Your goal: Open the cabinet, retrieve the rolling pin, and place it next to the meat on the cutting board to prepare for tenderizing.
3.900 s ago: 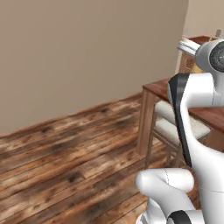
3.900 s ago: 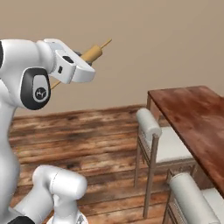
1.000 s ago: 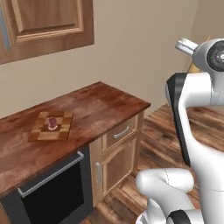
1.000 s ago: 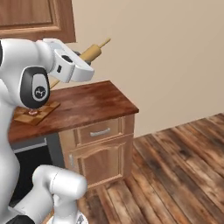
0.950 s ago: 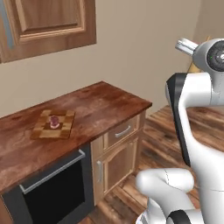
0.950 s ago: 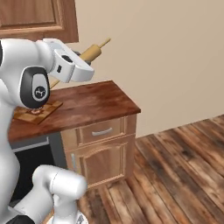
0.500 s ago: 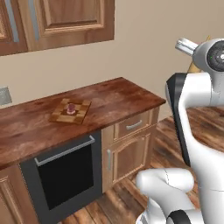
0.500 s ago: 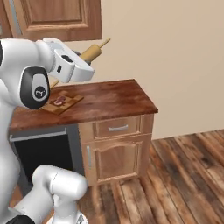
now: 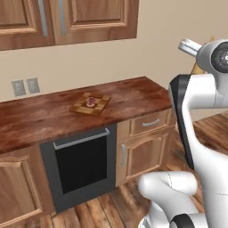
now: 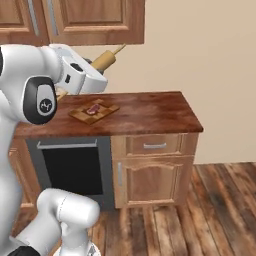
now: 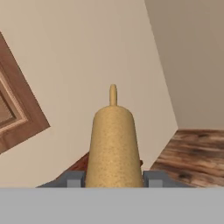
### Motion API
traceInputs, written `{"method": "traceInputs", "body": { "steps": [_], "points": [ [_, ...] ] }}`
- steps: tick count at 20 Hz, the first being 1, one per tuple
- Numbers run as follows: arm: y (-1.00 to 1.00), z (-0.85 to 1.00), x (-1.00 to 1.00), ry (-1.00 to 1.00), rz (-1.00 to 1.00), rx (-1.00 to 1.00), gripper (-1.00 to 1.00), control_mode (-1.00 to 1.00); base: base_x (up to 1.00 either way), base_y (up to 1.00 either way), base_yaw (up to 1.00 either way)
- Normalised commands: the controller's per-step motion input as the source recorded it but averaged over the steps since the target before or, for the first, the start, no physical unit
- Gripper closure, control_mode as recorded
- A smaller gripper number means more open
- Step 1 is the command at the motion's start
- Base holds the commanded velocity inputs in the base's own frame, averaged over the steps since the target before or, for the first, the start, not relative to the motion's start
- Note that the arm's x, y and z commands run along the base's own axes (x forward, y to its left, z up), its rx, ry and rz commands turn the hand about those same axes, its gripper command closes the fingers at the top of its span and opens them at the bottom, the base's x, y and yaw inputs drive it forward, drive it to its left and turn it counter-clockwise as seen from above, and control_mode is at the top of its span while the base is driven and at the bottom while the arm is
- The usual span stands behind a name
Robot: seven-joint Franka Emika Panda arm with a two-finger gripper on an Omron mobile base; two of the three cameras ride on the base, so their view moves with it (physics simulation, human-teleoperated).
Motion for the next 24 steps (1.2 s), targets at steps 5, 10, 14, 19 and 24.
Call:
{"method": "traceInputs", "body": {
  "steps": [5, 10, 14, 19, 24],
  "points": [
    [0.00, 0.00, 0.00, 0.00, 0.00, 0.00, 1.00, 1.00, -0.13, 0.30, 0.28],
    [0.00, 0.00, 0.00, 0.00, 0.00, 0.00, 1.00, 1.00, 0.00, 0.37, 0.26],
    [0.00, 0.00, 0.00, 0.00, 0.00, 0.00, 1.00, 1.00, 0.02, 0.29, 0.22],
    [0.00, 0.00, 0.00, 0.00, 0.00, 0.00, 1.00, 1.00, 0.41, 0.10, 0.17],
    [0.00, 0.00, 0.00, 0.00, 0.00, 0.00, 1.00, 1.00, 0.67, 0.00, 0.13]
  ]
}}
